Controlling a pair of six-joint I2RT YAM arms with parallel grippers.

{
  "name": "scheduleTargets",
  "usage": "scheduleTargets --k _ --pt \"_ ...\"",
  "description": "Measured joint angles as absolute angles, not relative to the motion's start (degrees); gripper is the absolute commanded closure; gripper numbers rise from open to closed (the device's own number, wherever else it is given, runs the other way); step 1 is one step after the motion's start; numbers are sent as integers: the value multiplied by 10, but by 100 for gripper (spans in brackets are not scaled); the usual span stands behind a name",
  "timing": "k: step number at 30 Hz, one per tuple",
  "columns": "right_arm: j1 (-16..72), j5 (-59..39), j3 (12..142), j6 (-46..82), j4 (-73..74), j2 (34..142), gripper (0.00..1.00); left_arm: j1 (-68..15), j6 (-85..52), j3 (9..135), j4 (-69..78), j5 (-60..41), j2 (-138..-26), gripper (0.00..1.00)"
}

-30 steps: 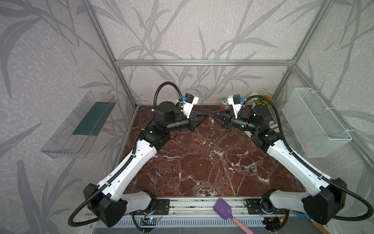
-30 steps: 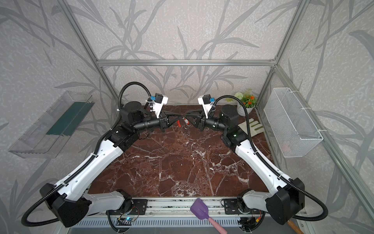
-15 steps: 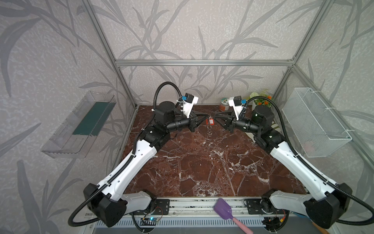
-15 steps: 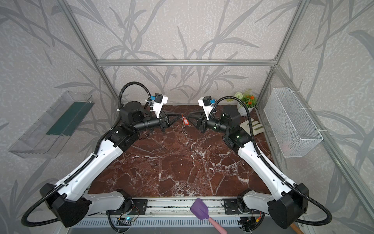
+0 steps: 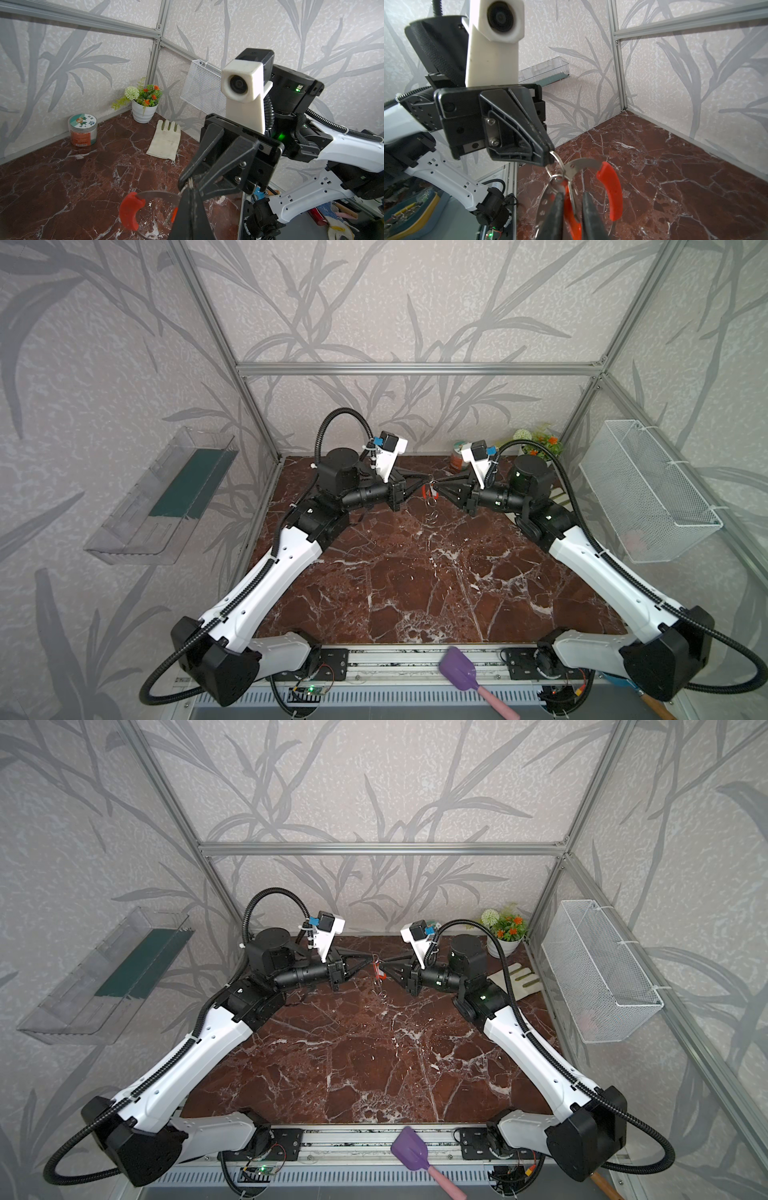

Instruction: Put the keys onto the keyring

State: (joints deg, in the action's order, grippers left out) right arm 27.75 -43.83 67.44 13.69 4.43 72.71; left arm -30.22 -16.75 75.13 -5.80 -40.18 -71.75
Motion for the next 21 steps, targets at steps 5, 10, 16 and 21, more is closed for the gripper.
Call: scheduleTargets --k 5,10,16,21 --pt "277 -441 674 136 44 727 100 -302 -171 751 -57 -403 -716 100" --pt "277 -443 674 137 44 727 100 -302 -176 751 -57 -404 -716 100" --pt "281 -457 674 136 43 727 100 -302 -179 751 -55 -404 -714 100" --pt "287 -468 674 135 41 728 91 -302 -182 751 -55 -406 -714 100"
